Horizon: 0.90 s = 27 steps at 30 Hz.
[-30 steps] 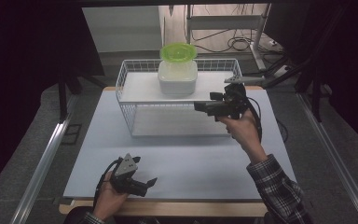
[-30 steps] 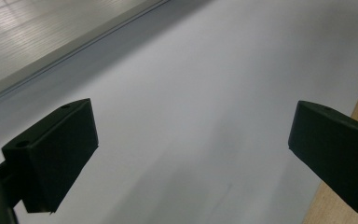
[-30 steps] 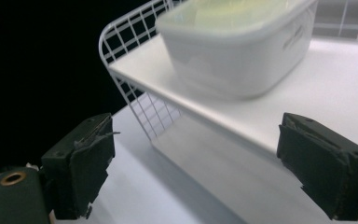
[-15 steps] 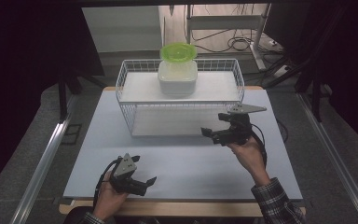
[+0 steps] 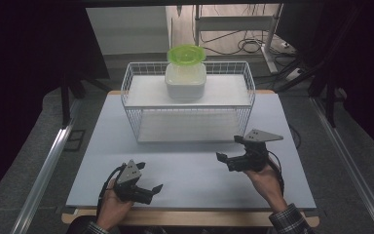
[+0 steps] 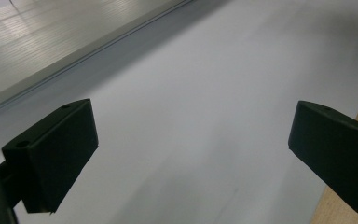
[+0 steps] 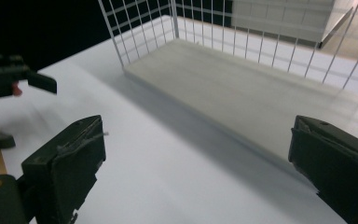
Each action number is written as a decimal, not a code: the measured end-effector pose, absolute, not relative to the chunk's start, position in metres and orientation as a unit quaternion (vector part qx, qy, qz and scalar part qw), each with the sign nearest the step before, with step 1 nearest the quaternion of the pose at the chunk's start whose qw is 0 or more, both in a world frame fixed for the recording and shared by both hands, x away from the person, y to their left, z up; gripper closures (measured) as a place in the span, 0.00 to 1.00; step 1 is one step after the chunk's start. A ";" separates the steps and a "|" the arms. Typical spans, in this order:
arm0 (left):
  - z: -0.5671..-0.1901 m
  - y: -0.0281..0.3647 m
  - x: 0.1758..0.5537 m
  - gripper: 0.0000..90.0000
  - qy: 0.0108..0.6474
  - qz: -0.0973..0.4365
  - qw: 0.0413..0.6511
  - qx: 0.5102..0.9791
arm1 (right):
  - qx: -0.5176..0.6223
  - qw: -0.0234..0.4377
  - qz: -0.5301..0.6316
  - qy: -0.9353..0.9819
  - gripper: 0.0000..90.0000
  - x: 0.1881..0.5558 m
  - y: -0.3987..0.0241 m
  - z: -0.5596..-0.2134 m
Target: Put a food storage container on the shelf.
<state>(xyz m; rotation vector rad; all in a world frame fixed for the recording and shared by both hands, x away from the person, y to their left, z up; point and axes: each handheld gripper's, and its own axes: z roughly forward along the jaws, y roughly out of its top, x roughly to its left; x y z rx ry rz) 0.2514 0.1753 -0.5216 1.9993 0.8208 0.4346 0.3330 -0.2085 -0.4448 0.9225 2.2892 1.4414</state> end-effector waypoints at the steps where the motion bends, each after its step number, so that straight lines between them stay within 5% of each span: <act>1: -0.522 0.175 0.251 0.01 0.332 0.176 0.451 0.809 | 0.321 0.142 0.495 0.795 0.04 0.331 -0.210 -0.448; 27: -0.525 0.171 0.252 0.01 0.330 0.188 0.430 0.819 | 0.342 0.157 0.393 0.839 0.04 0.296 -0.237 -0.505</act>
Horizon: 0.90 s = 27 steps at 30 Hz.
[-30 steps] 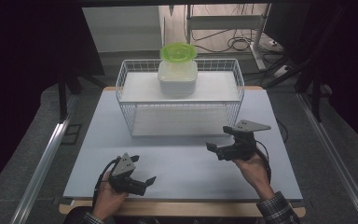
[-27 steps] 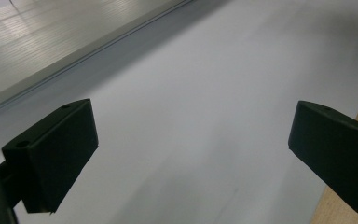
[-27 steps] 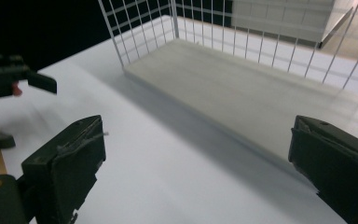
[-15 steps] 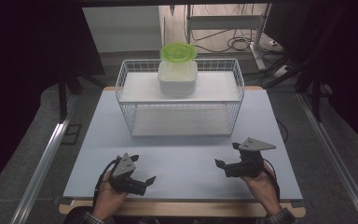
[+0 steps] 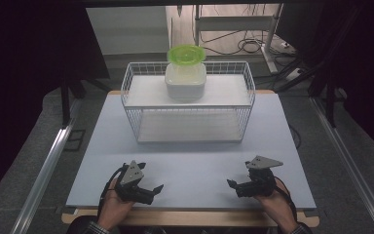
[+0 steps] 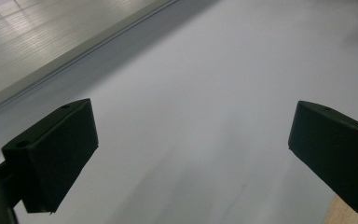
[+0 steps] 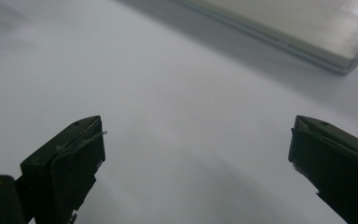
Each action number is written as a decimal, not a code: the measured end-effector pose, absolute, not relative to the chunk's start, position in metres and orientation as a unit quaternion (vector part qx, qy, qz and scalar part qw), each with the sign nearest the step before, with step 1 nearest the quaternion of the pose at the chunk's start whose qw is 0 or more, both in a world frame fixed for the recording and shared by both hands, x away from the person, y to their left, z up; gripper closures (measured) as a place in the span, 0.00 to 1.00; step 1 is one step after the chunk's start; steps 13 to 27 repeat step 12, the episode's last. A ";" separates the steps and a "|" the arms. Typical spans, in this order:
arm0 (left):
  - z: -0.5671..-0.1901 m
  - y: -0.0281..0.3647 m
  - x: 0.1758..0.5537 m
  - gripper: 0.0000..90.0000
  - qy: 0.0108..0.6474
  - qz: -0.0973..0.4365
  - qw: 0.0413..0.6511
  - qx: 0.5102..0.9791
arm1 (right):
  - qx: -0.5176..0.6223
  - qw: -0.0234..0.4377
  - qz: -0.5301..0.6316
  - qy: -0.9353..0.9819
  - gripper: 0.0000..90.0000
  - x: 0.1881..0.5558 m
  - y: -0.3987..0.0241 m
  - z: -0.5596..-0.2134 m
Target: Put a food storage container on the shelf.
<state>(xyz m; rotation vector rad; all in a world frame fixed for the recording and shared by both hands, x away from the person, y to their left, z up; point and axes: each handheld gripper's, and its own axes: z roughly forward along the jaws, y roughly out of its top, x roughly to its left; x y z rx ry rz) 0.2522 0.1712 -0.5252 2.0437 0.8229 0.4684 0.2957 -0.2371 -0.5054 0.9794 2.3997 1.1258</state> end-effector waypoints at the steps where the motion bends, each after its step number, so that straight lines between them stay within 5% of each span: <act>1: -0.526 0.171 0.252 0.01 0.330 0.188 0.428 0.820 | 0.344 0.156 0.388 0.841 0.04 0.295 -0.237 -0.506; 27: -0.528 0.170 0.254 0.01 0.335 0.185 0.416 0.825 | 0.344 0.143 0.362 0.855 0.04 0.296 -0.233 -0.514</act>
